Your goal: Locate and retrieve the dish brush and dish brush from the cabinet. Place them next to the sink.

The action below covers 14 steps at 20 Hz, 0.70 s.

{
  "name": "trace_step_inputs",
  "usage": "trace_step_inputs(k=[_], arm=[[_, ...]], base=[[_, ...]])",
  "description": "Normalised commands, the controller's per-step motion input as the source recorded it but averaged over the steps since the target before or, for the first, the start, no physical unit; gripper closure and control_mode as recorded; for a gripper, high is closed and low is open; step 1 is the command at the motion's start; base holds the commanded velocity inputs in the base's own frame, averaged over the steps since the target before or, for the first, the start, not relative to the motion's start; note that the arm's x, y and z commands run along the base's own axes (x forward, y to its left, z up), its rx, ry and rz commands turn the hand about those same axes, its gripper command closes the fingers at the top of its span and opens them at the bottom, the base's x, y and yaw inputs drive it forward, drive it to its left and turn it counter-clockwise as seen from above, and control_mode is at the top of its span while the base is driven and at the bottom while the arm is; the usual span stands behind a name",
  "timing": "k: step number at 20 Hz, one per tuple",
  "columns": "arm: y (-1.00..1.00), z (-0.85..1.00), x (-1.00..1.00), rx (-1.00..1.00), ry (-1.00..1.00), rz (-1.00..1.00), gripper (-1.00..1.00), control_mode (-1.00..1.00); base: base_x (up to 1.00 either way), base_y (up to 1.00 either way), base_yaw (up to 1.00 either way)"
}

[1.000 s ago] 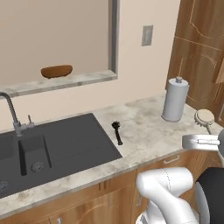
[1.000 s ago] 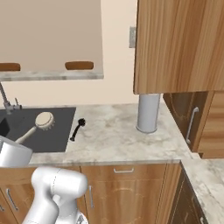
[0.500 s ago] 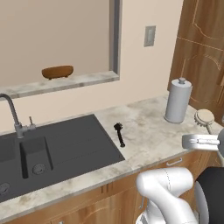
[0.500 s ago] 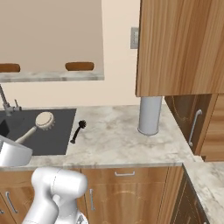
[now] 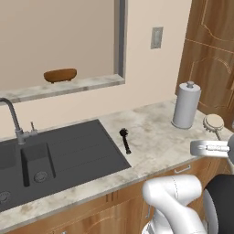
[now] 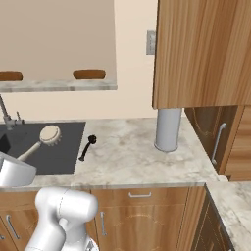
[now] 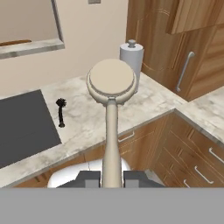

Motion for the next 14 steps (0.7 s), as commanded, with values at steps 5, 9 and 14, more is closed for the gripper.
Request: trace_step_inputs(k=[5, 9, 14], arm=[[0.04, 0.00, 0.05, 0.00, 0.01, 0.00, 1.00, -1.00], [0.33, -0.08, 0.66, 0.00, 0.08, 0.02, 1.00, -1.00], [0.11, -0.02, 0.72, 0.00, 0.08, 0.06, 1.00, -1.00]], base=[[0.00, 0.00, 0.00], [0.00, 0.00, 0.00], [0.00, 0.00, 0.00]])
